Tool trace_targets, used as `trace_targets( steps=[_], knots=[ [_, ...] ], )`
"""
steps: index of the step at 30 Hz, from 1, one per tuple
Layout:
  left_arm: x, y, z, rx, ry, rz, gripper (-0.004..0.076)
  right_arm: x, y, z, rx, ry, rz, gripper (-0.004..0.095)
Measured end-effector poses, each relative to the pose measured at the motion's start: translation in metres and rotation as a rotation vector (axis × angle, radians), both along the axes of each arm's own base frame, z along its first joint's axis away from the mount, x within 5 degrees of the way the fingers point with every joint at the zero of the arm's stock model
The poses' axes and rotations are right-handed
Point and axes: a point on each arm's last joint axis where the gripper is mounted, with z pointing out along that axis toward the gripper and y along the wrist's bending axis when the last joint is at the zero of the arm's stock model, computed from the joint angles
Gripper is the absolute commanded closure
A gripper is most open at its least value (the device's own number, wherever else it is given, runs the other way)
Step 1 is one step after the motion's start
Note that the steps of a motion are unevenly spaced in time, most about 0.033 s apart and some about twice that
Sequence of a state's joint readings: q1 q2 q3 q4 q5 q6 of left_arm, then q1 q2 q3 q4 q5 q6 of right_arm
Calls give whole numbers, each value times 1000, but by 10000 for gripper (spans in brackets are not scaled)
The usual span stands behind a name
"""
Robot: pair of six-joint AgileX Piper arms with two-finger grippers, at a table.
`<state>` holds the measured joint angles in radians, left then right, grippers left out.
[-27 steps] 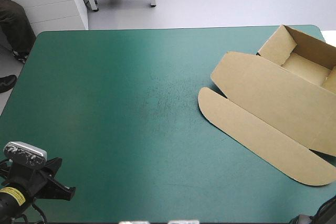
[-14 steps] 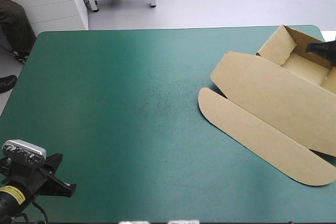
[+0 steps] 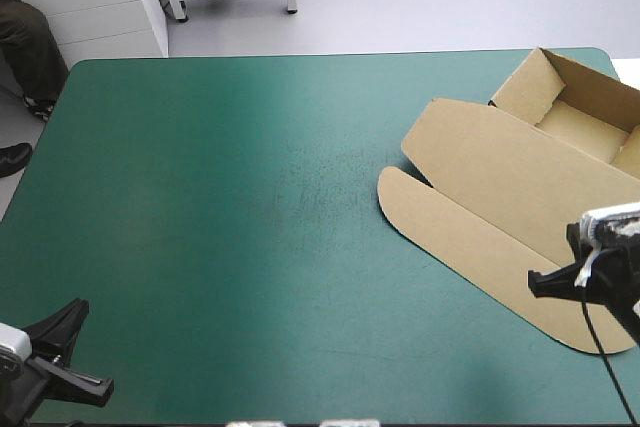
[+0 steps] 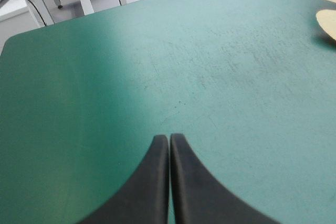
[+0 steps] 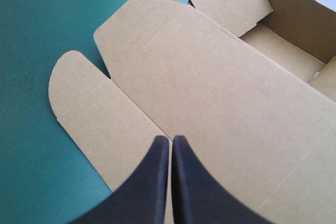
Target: Fold the box
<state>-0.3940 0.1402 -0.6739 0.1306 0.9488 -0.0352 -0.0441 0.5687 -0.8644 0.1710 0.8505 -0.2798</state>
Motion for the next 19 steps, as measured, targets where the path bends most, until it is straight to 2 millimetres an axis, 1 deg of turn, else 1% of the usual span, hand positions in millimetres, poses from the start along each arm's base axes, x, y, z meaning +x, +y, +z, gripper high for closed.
trace_targets(
  steps=[5, 12, 17, 19],
  knots=[
    [-6, 3, -8, -4, -21, -1, 734, -26, 4, -27, 28, -45, 25, 909],
    [-8, 3, -29, 9, -8, -3, 734, -62, 7, -60, 47, -161, 31, 909],
    [-9, 4, -40, 10, -21, -6, 734, -84, 8, -74, 52, -262, 30, 909],
    [-6, 3, -45, 15, -13, -8, 734, -87, 8, -80, 76, -274, 21, 909]
  ],
)
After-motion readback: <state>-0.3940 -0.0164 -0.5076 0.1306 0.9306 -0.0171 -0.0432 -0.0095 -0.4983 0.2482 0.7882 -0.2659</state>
